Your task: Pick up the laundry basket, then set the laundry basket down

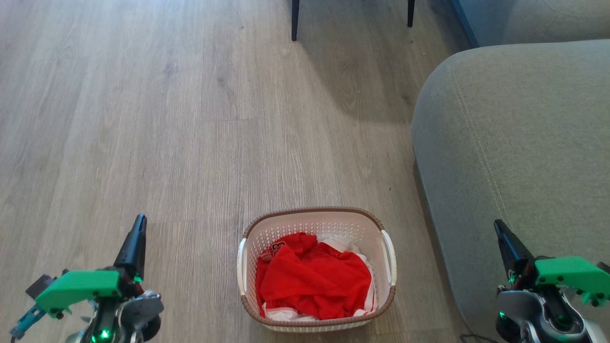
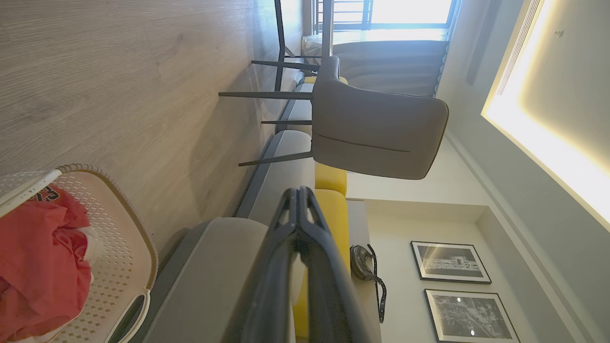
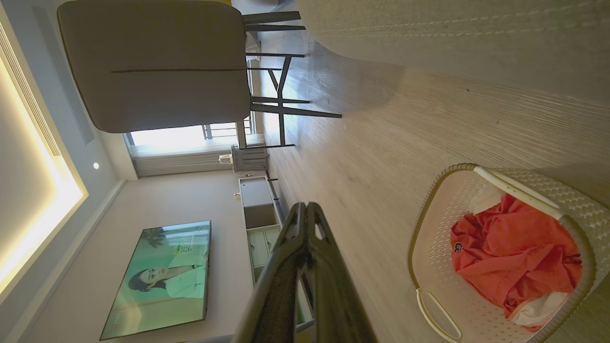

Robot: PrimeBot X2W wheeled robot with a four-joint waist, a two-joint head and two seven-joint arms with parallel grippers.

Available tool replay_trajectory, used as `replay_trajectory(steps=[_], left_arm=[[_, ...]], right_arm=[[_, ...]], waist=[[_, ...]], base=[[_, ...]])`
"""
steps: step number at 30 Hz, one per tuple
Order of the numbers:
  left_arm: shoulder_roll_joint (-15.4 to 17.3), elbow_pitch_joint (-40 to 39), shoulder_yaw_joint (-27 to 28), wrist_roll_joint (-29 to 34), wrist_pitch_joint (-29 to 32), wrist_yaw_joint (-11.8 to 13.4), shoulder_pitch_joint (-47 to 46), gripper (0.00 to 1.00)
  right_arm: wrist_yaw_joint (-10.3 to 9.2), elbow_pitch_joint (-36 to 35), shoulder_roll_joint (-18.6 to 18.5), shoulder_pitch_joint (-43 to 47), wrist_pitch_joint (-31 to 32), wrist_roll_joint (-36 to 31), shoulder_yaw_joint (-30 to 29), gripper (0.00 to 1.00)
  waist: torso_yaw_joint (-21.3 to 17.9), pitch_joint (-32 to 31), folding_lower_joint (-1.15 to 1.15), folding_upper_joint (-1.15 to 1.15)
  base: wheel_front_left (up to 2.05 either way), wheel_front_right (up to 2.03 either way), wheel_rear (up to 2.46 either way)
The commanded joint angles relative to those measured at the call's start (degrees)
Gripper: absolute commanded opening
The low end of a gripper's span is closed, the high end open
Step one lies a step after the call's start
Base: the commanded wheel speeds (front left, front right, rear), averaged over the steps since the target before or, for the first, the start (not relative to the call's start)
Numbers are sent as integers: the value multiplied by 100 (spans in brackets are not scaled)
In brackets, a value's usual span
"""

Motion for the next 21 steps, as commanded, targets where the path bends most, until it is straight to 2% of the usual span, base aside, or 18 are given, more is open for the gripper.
replay_trajectory(steps=[1, 21], left_arm=[[80, -172, 200, -33, 26, -40, -333, 0], [48, -169, 244, 4, 61, -40, -336, 0]], right_arm=[[41, -181, -89, -274, 31, 38, 92, 0], [41, -178, -59, -277, 65, 2, 49, 0]], waist=[[0, 1, 0, 0], [0, 0, 0, 0]], base=[[0, 0, 0], [0, 0, 0]])
